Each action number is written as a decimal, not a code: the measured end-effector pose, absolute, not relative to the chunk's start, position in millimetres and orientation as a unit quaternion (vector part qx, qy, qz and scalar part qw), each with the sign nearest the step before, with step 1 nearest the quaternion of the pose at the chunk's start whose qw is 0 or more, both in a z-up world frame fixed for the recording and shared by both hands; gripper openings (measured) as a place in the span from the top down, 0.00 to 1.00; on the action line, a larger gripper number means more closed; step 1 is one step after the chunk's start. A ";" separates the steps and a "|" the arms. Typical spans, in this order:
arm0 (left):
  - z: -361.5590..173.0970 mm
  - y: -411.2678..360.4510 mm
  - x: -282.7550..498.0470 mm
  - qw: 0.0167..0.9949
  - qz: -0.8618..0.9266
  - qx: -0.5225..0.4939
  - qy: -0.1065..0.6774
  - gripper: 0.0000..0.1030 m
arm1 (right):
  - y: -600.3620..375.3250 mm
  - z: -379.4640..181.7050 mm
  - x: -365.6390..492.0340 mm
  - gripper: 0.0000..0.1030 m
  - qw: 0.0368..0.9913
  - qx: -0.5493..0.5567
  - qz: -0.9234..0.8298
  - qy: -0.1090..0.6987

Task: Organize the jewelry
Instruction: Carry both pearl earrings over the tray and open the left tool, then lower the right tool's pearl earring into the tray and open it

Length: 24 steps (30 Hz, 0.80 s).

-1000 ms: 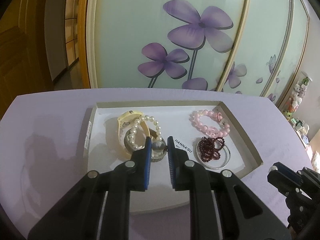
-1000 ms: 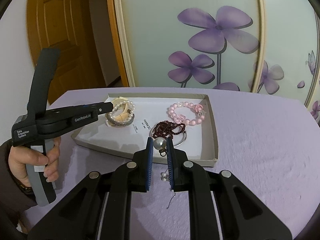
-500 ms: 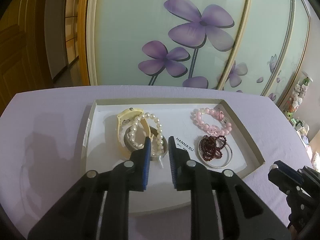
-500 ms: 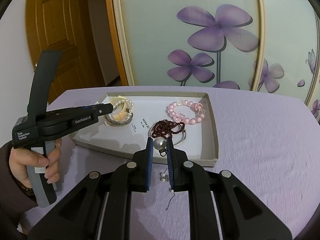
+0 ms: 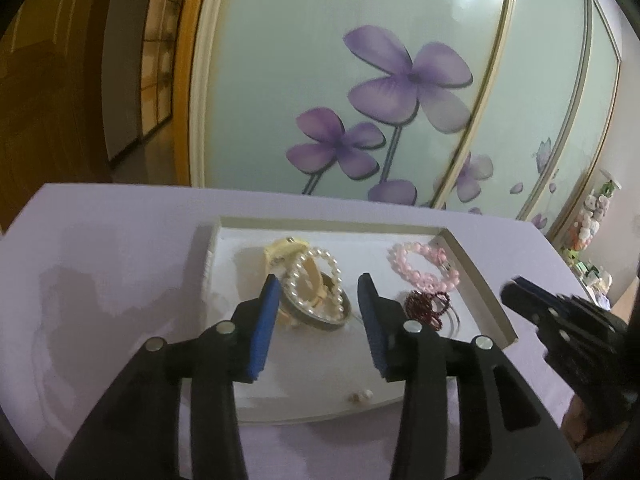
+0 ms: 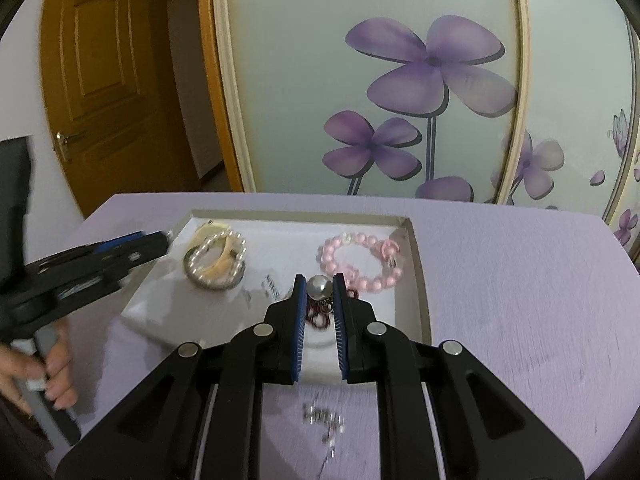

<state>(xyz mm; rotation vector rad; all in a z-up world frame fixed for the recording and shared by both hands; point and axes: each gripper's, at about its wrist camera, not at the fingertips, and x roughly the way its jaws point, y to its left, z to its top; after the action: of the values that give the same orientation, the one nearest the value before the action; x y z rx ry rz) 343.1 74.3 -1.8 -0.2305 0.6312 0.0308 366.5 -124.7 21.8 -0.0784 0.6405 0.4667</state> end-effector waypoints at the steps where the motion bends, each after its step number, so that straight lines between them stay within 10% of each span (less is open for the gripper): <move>1: -0.1 75.8 342.1 0.945 0.017 -0.114 0.305 0.59 | -121.9 21.2 371.7 0.87 0.922 -0.038 0.227 0.312; 24: -17.8 98.2 353.5 0.939 0.023 -0.139 0.313 0.57 | -101.0 -12.9 412.1 0.87 0.912 -0.041 0.219 0.344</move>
<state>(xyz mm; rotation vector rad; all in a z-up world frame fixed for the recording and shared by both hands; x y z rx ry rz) 353.5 98.2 -17.8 -0.2844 0.6383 0.0474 412.1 -101.0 -12.9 -0.0843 0.7092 0.4516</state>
